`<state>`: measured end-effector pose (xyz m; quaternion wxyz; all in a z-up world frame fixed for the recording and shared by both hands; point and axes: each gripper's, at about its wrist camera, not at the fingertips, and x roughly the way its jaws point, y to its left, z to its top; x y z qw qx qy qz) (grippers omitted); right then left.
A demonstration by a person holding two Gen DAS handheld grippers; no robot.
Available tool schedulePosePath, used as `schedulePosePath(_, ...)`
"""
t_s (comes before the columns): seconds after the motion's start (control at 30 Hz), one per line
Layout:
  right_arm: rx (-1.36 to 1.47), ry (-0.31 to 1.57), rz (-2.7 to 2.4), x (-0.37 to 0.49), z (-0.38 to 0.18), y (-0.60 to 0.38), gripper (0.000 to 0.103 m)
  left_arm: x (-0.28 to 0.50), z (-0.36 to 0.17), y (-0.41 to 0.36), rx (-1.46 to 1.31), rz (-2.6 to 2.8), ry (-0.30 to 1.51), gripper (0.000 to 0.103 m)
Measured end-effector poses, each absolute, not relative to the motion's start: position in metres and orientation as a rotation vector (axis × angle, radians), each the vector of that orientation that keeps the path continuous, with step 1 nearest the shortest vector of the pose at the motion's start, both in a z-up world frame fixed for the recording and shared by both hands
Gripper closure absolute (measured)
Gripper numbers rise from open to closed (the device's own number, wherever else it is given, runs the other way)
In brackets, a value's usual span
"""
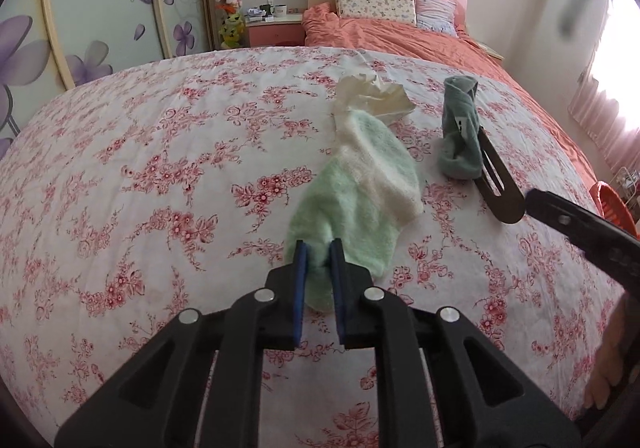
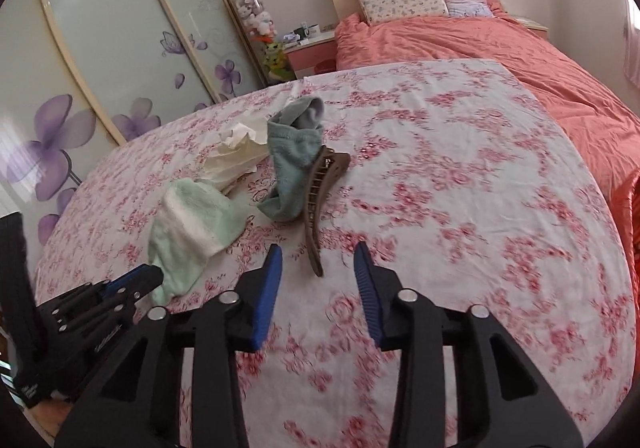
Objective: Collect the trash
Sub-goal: 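Grasp the mint-green sock with the left tool while the right tool grasps the brown hair clip, then lift the green sock with the left tool while the right tool lifts the hair clip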
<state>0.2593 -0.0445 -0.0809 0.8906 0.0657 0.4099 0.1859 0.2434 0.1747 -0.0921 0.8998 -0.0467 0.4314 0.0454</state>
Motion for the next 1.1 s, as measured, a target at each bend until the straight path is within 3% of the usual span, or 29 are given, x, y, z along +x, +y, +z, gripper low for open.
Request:
schedulePosePath(0.13, 0.111, 0.866, 0.374, 0.269, -0.087, -0.036, 0.085, 0.244, -0.09, 0.174, -0.101, 0.093, 0.888, 0.088)
schedulePosePath(0.17, 0.106, 0.867, 0.373, 0.27, -0.088, -0.036, 0.091, 0.245, -0.089, 0.174, -0.099, 0.093, 0.885, 0.083)
schedulePosePath(0.3, 0.098, 0.852, 0.371, 0.264, -0.09, -0.041, 0.094, 0.246, -0.085, 0.173, -0.096, 0.113, 0.859, 0.052)
schedulePosePath(0.47, 0.112, 0.836, 0.31, 0.255, -0.087, -0.062, 0.095, 0.257, -0.078, 0.166, -0.086, 0.121, 0.834, 0.037)
schedulePosePath(0.7, 0.158, 0.864, 0.31, 0.27, -0.088, -0.071, 0.091, 0.28, -0.081, 0.153, -0.062, 0.118, 0.85, 0.036)
schedulePosePath(0.83, 0.166, 0.878, 0.31, 0.28, -0.091, -0.066, 0.081, 0.288, -0.084, 0.148, -0.054, 0.114, 0.854, 0.036)
schedulePosePath(1.03, 0.162, 0.882, 0.28, 0.291, -0.093, -0.065, 0.081, 0.298, -0.09, 0.144, -0.063, 0.106, 0.871, 0.037)
schedulePosePath(1.1, 0.161, 0.884, 0.273, 0.294, -0.093, -0.066, 0.081, 0.299, -0.091, 0.142, -0.067, 0.098, 0.875, 0.042)
